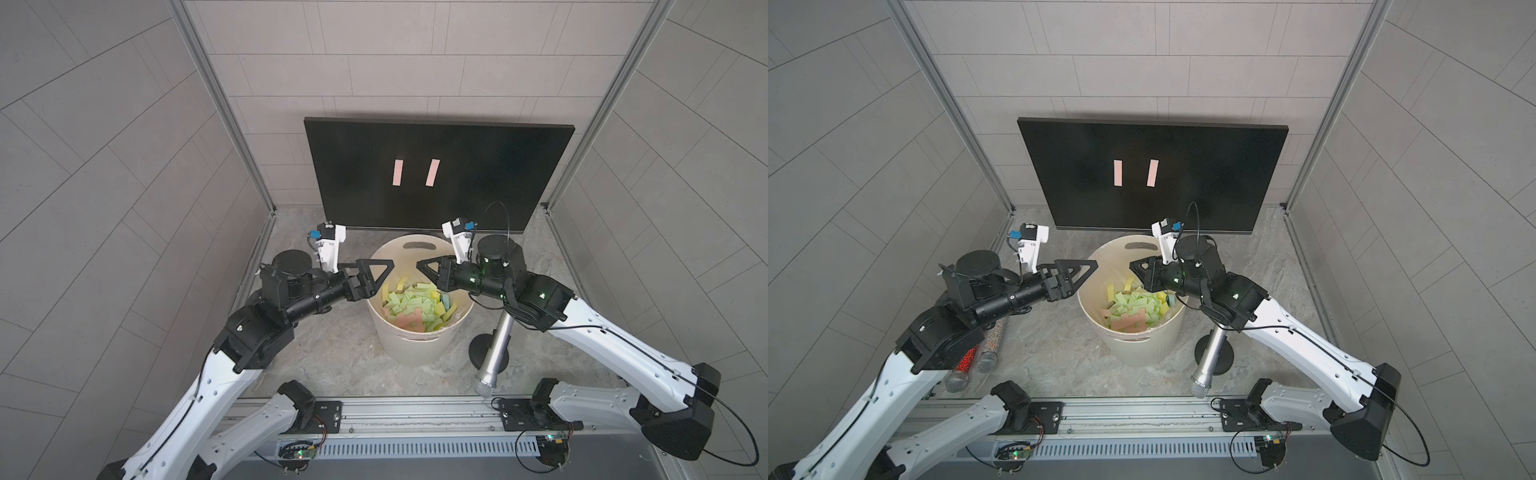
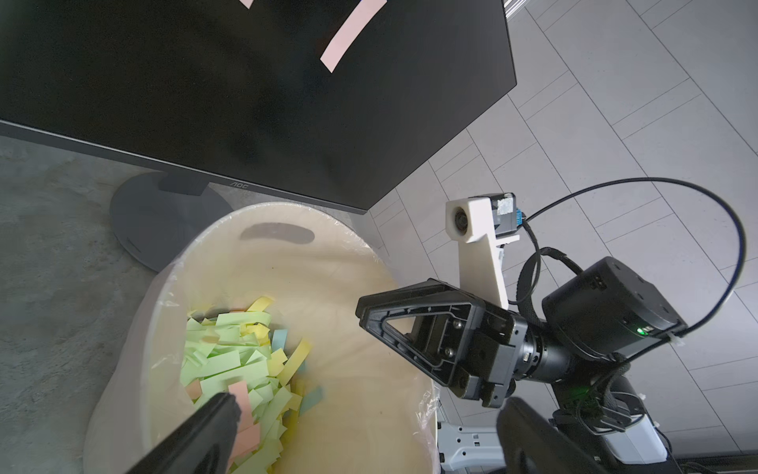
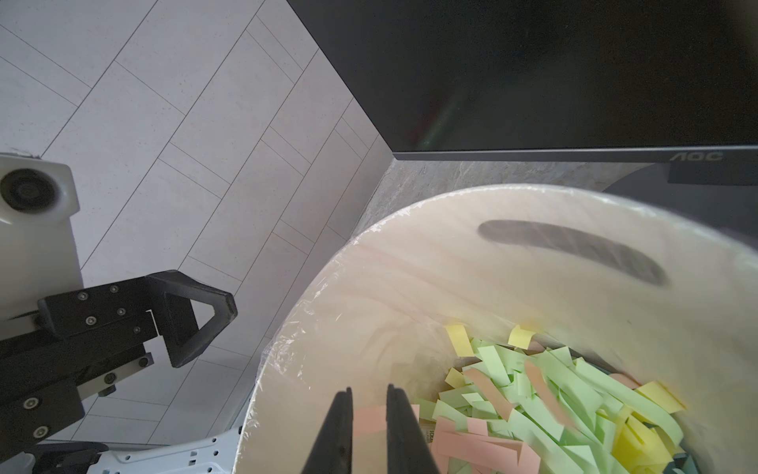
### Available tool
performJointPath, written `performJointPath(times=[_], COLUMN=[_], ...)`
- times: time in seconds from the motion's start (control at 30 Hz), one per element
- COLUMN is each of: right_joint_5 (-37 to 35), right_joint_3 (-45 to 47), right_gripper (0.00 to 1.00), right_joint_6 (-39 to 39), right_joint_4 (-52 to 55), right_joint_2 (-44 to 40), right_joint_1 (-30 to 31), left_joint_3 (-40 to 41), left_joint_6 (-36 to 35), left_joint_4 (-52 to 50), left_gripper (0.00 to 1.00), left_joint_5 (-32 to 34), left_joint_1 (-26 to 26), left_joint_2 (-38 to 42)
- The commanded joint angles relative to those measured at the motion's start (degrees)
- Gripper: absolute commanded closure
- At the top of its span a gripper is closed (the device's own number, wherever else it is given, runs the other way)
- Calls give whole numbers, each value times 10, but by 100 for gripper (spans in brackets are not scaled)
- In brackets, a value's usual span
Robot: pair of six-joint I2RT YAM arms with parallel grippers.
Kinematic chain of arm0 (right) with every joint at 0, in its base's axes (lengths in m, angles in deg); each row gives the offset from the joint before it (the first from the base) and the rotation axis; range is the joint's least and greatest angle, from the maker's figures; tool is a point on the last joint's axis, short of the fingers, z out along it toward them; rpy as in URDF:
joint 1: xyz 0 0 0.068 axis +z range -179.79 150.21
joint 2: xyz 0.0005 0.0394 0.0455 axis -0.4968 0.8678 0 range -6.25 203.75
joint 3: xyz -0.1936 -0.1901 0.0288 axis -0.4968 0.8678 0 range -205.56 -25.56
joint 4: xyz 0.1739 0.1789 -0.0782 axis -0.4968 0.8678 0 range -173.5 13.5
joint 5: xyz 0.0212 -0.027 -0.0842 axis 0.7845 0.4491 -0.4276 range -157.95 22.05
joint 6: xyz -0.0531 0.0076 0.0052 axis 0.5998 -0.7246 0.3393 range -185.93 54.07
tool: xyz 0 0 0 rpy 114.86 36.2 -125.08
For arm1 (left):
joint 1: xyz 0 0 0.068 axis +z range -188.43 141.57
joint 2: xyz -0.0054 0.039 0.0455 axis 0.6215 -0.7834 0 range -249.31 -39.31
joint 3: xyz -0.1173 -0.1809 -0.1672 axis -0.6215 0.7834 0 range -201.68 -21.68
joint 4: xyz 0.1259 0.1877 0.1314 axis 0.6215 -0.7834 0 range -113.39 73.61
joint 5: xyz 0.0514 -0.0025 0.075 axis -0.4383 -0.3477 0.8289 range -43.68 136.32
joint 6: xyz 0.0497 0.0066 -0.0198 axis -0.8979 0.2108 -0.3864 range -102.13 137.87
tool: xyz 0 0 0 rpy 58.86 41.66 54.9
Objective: Remove the sticky note from the monitor
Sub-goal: Place the sticky note in the trash bin, then tear off the sticky note from the monitor.
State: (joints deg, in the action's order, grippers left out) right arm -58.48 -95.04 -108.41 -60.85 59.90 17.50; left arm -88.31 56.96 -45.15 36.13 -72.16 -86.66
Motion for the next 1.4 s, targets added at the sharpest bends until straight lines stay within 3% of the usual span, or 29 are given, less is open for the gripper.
performJointPath(times=[0.0, 0.43, 0.83, 1.1, 1.37], right_joint_5=[-13, -44, 3, 33, 40], right_joint_3=[-18, -11, 50, 88, 113], right_gripper=[81, 67, 39, 18, 7], right_joint_6=[13, 47, 49, 42, 40], right_joint_4=[12, 27, 20, 18, 11], right_joint_2=[-4, -57, -143, -193, -215], right_joint_1=[3, -19, -109, -171, -201], left_joint_3=[-19, -55, -95, -104, -102], left_joint_6=[-1, 3, 21, 70, 153], left_joint_4=[11, 56, 127, 183, 255], left_gripper=[0, 0, 0, 0, 0], left_joint_5=[1, -38, -99, -131, -164], left_joint_1=[6, 32, 97, 136, 175], left_joint_2=[-5, -80, -170, -230, -296])
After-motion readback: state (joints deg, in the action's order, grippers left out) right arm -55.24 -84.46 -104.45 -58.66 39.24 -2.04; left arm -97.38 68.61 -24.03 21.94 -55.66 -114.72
